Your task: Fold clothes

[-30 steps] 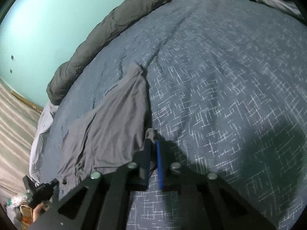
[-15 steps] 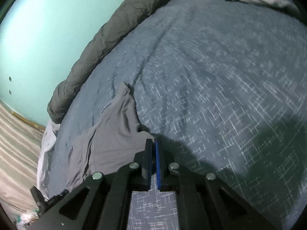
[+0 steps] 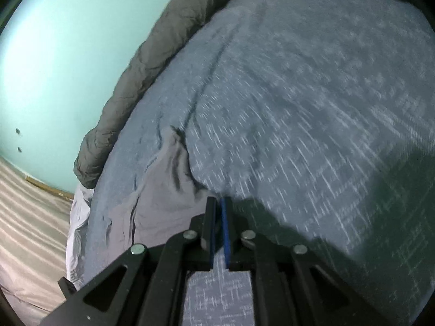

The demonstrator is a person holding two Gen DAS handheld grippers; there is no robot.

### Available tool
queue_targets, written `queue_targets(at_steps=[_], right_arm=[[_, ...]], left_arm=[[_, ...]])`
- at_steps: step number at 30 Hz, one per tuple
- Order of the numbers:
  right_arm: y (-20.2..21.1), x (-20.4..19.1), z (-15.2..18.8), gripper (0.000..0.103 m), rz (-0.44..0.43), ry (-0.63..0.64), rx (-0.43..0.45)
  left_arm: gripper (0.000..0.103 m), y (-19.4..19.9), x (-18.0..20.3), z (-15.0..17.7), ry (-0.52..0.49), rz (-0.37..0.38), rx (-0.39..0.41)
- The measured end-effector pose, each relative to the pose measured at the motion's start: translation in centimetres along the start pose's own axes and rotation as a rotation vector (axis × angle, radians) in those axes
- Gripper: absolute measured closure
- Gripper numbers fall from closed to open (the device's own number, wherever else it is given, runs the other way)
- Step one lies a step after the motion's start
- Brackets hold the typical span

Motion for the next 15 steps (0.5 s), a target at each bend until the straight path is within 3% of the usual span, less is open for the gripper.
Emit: queue_targets(at_steps=[3, 5, 10, 15], right_arm=[[0.3, 0.2, -0.1, 0.092, 0.027, -0.013, 0.012], [0.6, 0.4, 0.0, 0.077, 0.039, -0.013, 0.009], [0.5, 0.4, 0.4, 0.075, 0.041, 0.007, -0.011], [-0.7, -1.3, 0.8, 0.075, 0.042, 0.109, -0.035]], left_arm=[[0.099, 0.3, -0.2, 0.1, 0.0, 0.001, 0.0], [0.099, 0.6, -0.1, 0.3, 0.001, 0.001, 0.001], [0.099, 1.5, -0.2, 0.6, 0.005, 0.002, 0.006], [0.099, 1.1, 0.0, 0.4, 0.004, 0.001, 0.005]])
Point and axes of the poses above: each gripper's, at about its wrist camera, not at the fingertips, and y roughly against the way its jaws point, x to its right, z to its underside, the point moved 3 cm from there along -y, roughly the way its jaws point, and after that the axes turned 8 degrees about x, right-handed, at the moved point
